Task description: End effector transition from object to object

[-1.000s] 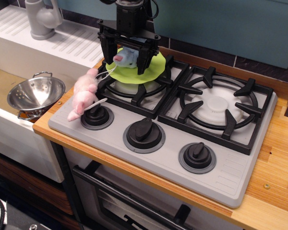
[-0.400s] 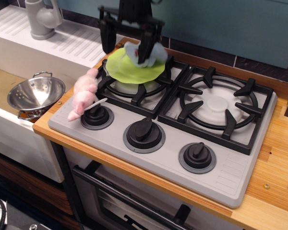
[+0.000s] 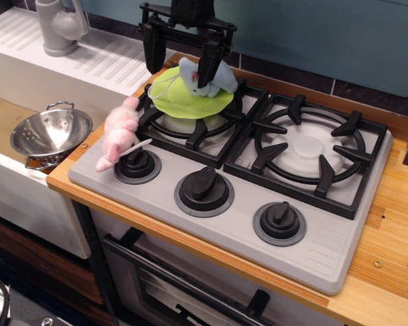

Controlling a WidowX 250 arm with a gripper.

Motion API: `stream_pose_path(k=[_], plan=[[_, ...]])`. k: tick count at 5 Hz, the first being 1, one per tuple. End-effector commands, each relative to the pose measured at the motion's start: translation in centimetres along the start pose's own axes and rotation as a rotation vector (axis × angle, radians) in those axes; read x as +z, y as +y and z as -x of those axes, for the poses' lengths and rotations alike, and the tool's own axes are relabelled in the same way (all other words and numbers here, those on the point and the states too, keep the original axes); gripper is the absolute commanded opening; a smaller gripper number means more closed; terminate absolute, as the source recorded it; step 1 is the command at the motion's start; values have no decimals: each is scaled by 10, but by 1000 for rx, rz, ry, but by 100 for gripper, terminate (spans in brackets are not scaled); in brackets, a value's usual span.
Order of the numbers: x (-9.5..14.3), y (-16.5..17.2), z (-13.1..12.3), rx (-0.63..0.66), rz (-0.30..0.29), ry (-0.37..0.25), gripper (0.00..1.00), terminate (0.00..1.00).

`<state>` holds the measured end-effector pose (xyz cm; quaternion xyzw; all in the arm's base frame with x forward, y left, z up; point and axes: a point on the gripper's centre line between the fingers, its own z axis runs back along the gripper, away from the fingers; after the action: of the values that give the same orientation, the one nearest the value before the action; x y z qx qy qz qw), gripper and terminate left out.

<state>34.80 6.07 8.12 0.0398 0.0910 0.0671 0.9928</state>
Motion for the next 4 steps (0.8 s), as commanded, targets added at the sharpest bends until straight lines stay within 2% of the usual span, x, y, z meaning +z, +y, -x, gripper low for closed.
stream_pose_path(k=[1,2,3,4], plan=[[45,20,26,1,-54,-18,100,0],[40,36,52,-21,-78,-19,100,0],[26,39,70,-26,-45,-134,100,0],[8,38,75,5,14,-377,100,0]])
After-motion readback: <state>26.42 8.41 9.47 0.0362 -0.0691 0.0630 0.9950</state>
